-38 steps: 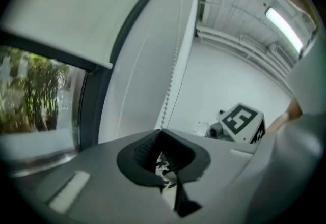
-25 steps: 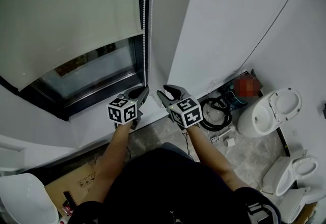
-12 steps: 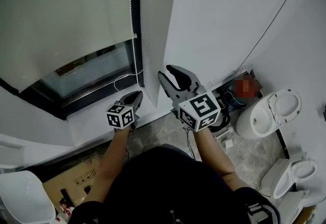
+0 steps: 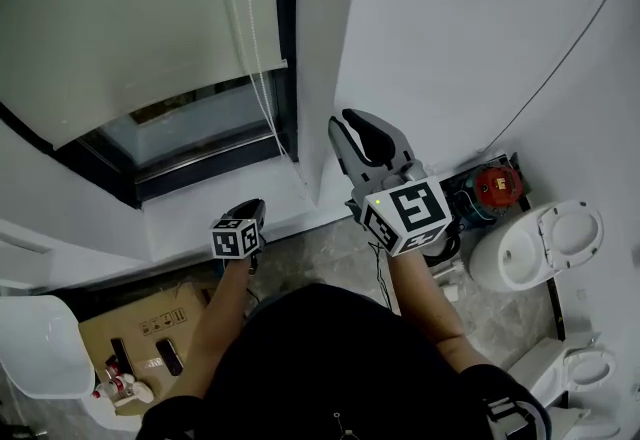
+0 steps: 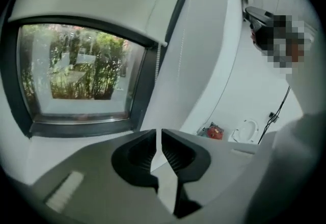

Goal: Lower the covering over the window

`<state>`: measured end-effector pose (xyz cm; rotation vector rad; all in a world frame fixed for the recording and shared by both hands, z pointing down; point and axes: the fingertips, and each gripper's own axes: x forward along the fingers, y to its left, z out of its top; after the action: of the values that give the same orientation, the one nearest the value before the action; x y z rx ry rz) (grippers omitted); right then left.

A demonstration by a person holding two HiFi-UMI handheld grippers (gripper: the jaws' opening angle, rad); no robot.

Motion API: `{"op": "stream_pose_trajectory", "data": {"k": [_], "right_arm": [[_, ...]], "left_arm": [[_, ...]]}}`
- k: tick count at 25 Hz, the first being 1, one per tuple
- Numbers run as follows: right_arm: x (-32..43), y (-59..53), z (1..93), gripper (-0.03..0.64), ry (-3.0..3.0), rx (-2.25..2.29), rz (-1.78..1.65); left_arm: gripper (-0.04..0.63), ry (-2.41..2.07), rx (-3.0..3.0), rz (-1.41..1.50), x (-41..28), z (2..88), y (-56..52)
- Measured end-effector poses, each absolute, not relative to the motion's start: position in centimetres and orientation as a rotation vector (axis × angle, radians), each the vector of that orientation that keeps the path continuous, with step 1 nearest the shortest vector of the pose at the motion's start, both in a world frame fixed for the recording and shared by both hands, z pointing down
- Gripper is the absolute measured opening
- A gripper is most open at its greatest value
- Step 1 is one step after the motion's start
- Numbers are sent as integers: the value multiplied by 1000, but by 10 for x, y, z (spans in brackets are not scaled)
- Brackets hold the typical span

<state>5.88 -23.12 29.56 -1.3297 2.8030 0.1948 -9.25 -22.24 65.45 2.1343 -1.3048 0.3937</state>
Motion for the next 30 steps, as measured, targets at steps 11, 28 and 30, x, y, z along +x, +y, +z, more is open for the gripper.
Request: {"op": "stream_pose_trajectory", "data": {"k": [11,28,30], "right_arm": [[68,-226,308,12,2809,-1359,187],[94,-207,225,12,2625,-1444,506],[95,-207,228,12,2634,-1434,491]], "left_arm": [[11,-1679,2241,108,-122,528,-224],[11,-1993,2683,-199,-70,248,-184],[11,-1986,2687,-199,-68,249,-183]]}}
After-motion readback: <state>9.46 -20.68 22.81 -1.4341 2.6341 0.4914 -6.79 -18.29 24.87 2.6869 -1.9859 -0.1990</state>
